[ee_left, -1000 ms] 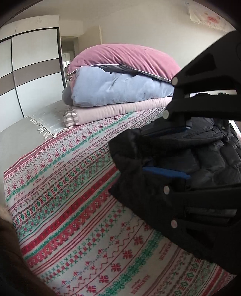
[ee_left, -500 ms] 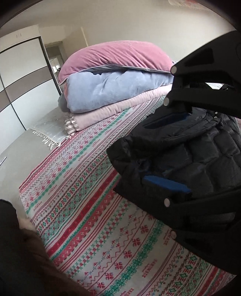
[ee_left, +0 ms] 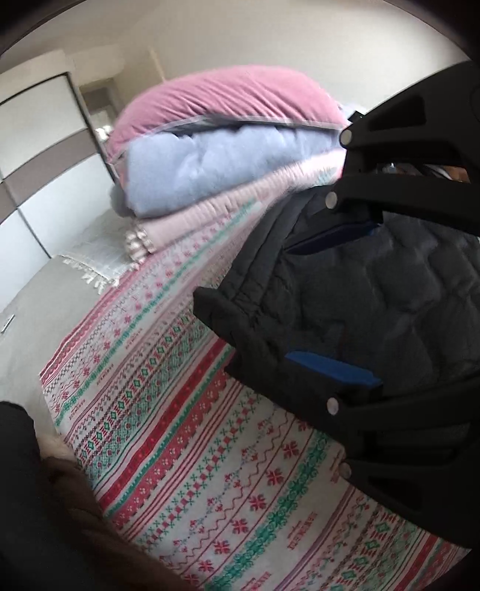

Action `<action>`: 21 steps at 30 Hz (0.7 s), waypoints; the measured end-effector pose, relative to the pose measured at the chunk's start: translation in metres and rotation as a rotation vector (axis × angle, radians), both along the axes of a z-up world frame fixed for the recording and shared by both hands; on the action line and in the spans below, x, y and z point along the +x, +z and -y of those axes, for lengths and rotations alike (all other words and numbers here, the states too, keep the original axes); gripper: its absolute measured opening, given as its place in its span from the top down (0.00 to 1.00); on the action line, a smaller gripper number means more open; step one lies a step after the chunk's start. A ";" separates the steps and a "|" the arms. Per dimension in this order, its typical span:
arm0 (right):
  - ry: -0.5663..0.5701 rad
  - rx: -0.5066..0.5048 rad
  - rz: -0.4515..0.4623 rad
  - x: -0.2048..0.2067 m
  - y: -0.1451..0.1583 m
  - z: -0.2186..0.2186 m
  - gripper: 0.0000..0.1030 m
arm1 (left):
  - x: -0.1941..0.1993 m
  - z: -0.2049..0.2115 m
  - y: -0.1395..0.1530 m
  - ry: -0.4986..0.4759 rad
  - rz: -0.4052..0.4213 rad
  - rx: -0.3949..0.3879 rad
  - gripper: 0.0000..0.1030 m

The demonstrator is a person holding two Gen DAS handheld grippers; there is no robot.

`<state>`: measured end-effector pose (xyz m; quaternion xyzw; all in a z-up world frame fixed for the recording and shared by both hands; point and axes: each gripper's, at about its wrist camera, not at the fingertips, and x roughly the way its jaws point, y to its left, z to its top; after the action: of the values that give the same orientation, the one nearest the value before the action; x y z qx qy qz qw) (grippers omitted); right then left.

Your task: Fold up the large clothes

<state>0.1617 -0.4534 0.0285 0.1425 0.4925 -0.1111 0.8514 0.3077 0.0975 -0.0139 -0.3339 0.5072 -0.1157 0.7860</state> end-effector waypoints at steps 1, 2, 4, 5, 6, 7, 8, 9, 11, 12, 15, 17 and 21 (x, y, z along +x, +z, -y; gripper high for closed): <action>0.013 0.012 0.003 -0.008 -0.005 0.004 0.44 | 0.002 0.004 -0.003 -0.022 -0.007 0.020 0.46; 0.012 0.031 0.021 -0.015 -0.005 0.011 0.44 | 0.004 0.009 -0.007 -0.045 -0.011 0.037 0.46; 0.001 0.066 0.016 -0.027 0.002 0.033 0.44 | 0.006 0.019 -0.014 -0.075 -0.013 0.083 0.46; -0.009 0.071 0.027 -0.030 0.008 0.046 0.44 | 0.008 0.023 -0.017 -0.085 -0.015 0.117 0.46; -0.032 0.061 0.059 -0.038 0.020 0.060 0.44 | 0.009 0.026 -0.019 -0.095 -0.014 0.156 0.46; -0.056 0.039 0.071 -0.043 0.028 0.072 0.41 | 0.009 0.028 -0.021 -0.100 -0.011 0.177 0.46; -0.072 0.026 0.069 -0.051 0.031 0.085 0.37 | 0.009 0.029 -0.022 -0.104 -0.005 0.198 0.46; -0.084 0.019 0.064 -0.057 0.031 0.093 0.36 | 0.009 0.028 -0.022 -0.105 -0.001 0.209 0.46; -0.138 -0.002 0.029 -0.073 0.021 0.122 0.35 | 0.008 0.027 -0.023 -0.102 0.008 0.230 0.46; -0.159 -0.005 0.010 -0.080 0.014 0.130 0.35 | 0.008 0.028 -0.024 -0.103 0.012 0.240 0.46; -0.173 0.058 -0.001 -0.093 -0.006 0.142 0.35 | 0.010 0.035 -0.032 -0.132 0.023 0.297 0.46; -0.158 0.036 -0.008 -0.091 -0.013 0.137 0.36 | 0.011 0.040 -0.037 -0.132 0.028 0.355 0.46; -0.145 -0.057 -0.017 -0.079 -0.022 0.126 0.36 | 0.009 0.049 -0.051 -0.125 0.033 0.473 0.51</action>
<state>0.0829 -0.5792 0.0064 0.1526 0.4849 -0.1875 0.8405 0.3167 0.0490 -0.0648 -0.1069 0.5267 -0.0475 0.8419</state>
